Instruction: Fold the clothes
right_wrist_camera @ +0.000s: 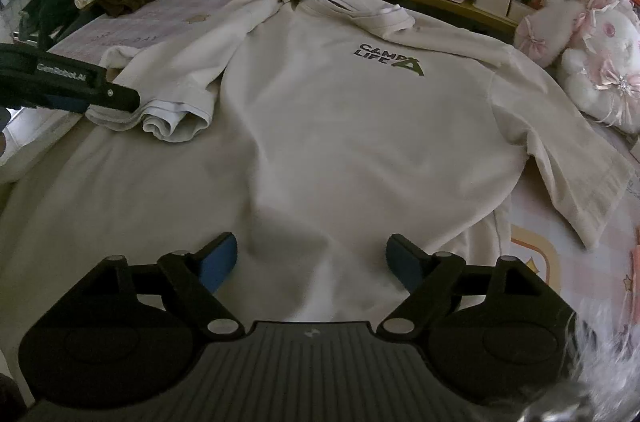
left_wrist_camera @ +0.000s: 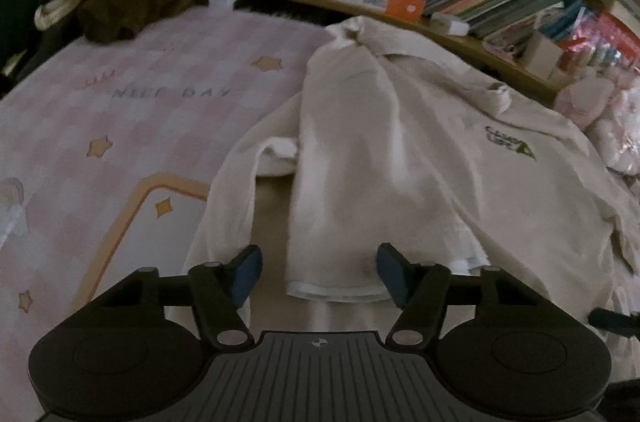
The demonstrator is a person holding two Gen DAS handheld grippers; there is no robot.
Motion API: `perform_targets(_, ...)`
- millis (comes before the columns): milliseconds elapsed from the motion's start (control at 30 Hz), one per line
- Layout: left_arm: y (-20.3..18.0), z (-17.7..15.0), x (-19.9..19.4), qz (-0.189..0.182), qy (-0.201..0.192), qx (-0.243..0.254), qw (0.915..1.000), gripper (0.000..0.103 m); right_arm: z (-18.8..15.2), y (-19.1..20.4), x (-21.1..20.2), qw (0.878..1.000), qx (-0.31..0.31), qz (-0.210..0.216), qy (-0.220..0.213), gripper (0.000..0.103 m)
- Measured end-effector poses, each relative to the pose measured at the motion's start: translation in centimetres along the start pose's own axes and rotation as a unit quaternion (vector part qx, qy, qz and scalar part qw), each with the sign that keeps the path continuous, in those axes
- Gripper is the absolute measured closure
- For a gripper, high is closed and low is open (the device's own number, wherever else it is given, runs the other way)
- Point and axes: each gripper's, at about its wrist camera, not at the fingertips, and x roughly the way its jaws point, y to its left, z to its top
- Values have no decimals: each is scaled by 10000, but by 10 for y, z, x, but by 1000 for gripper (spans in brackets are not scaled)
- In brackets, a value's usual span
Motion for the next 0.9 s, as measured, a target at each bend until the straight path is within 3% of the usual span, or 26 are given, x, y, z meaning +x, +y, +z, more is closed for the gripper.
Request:
perform_targets(67, 4, 0, 2, -41, 6, -76, 10000, 49, 0, 0, 0, 10000, -4, 2, 7, 21)
perform_targets(200, 7, 3, 5, -426, 146, -117, 9989, 95, 0, 0, 0, 10000, 12, -30, 3, 21)
perform_targets(367, 9, 22, -18, -790, -2, 240, 9966, 100, -1, 1, 1, 9999, 63, -85, -2, 19)
perform_targets(500, 28, 65, -41, -713, -572, 623, 9939, 100, -1, 2, 2, 9998, 126, -141, 15, 18)
perform_targets(633, 66, 123, -36, -151, -1047, 827, 9909, 100, 0, 3, 3, 9996, 196, -210, 41, 17)
perform_targets(733, 106, 169, -14, 522, -1266, 774, 9875, 100, 1, 4, 4, 9993, 262, -270, 74, 16)
perform_targets(900, 166, 221, 29, 1506, -1187, 242, 9811, 100, 3, 6, 7, 9984, 388, -387, 133, 15)
